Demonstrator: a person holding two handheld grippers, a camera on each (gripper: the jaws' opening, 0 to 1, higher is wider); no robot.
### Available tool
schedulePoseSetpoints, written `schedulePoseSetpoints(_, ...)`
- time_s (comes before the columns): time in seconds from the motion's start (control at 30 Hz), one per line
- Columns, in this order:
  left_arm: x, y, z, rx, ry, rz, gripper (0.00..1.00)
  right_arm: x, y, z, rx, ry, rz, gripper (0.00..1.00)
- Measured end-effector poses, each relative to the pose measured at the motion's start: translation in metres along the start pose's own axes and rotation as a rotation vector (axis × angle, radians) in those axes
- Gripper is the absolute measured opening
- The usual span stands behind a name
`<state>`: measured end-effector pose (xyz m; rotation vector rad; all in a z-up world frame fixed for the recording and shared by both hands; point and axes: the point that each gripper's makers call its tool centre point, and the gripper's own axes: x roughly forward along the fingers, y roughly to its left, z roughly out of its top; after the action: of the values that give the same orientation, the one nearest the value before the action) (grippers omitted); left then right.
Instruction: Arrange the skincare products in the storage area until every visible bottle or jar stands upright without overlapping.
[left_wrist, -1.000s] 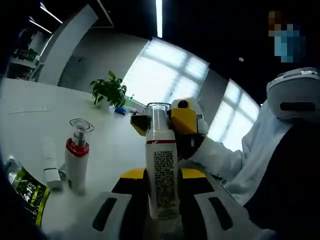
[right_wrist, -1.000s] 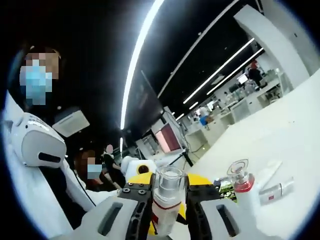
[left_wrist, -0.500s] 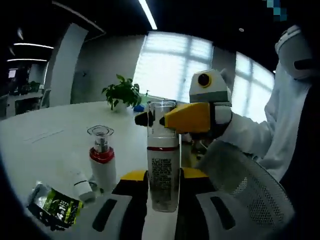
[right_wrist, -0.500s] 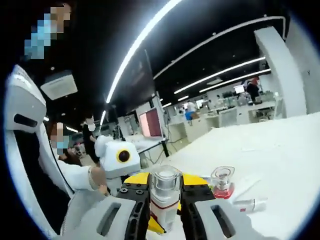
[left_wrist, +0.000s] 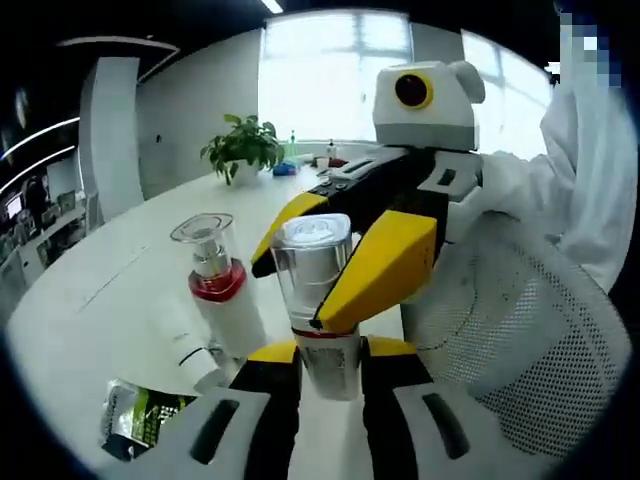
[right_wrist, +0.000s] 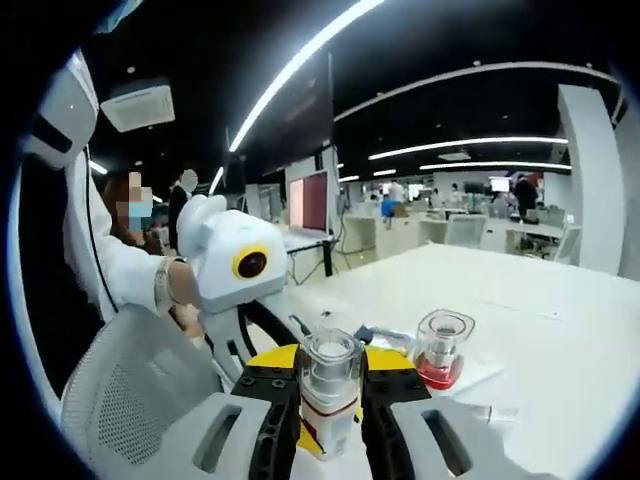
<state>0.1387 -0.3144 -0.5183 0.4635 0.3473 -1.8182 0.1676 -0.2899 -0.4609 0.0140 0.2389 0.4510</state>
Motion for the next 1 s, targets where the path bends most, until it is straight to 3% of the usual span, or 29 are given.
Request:
schedulePoseSetpoints(0.23, 0.012, 0.004, -0.019, -0.023, 0.029, 0.018, 0.23, 0.010, -0.003, -0.021, -0.039, 0.088, -0.015, 0.14)
schedulePoseSetpoints(0.4, 0.018, 0.011, -0.034, 0.005, 0.062, 0.044, 0.22, 0.013, 0.001, -0.030, -0.102, 0.143, -0.015, 0.14)
schedulePoseSetpoints(0.6, 0.020, 0.015, -0.046, 0.015, 0.102, 0.060, 0.22, 0.013, -0.004, -0.042, -0.054, 0.190, -0.022, 0.15)
schedulePoseSetpoints(1.0, 0.022, 0.016, -0.052, 0.008, 0.104, 0.068, 0.23, 0.014, -0.001, -0.053, -0.091, 0.238, -0.015, 0.15)
